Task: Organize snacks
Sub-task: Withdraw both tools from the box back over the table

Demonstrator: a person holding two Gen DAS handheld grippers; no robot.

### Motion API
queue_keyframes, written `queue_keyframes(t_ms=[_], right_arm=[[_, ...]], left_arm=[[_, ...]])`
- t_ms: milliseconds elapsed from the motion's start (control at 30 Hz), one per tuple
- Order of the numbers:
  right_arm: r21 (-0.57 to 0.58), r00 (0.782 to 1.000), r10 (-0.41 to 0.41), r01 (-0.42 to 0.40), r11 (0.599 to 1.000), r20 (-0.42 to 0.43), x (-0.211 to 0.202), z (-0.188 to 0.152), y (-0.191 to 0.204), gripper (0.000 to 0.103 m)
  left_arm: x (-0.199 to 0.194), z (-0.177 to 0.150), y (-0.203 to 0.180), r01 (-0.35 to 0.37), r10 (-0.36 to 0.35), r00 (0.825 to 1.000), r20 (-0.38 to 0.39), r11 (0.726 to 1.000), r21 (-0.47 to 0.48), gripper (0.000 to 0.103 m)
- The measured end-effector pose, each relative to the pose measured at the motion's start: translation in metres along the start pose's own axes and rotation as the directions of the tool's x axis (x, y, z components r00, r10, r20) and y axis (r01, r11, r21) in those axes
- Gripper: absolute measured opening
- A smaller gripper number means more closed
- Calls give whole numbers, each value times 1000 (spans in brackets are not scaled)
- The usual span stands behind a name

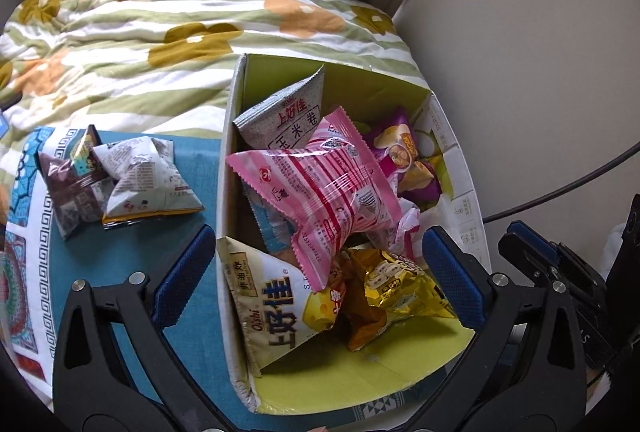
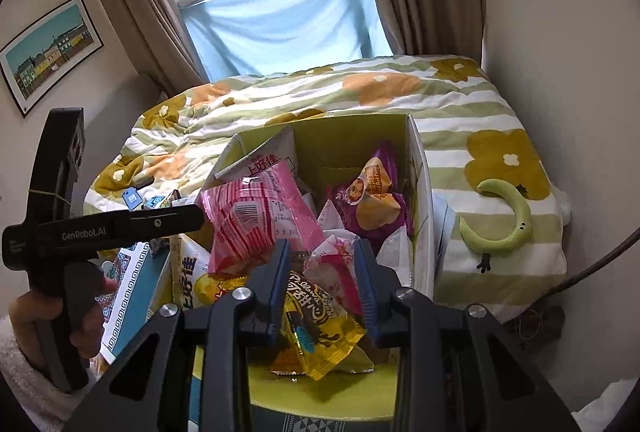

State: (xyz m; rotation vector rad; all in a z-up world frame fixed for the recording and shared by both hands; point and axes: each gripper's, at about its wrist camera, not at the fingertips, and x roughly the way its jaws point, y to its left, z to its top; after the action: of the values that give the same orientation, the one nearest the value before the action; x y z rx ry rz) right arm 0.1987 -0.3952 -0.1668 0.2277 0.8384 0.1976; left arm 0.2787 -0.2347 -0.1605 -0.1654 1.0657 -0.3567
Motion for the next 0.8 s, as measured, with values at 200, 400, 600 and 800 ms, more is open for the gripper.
queue_keyframes(t_ms=[200,400,600,800], right_arm=[[-35,1000,-19,19,999,-1,3,6,2,30],[-66,999,-49,50,997,19,-2,10,11,30],[-44,998,-42,44,998,54,-15,11,19,47],[-23,991,-75,78,997,111,-39,5,34,82]], left_arm=[[-27,2,-1,-60,55,995,86,997,47,102],[-65,-9,-4,-132,112,970,215,988,83,103],[-107,-29,0,-193,153,939,307,976,102,103],[-149,-55,19,-212,169,918,359,974,84,103]])
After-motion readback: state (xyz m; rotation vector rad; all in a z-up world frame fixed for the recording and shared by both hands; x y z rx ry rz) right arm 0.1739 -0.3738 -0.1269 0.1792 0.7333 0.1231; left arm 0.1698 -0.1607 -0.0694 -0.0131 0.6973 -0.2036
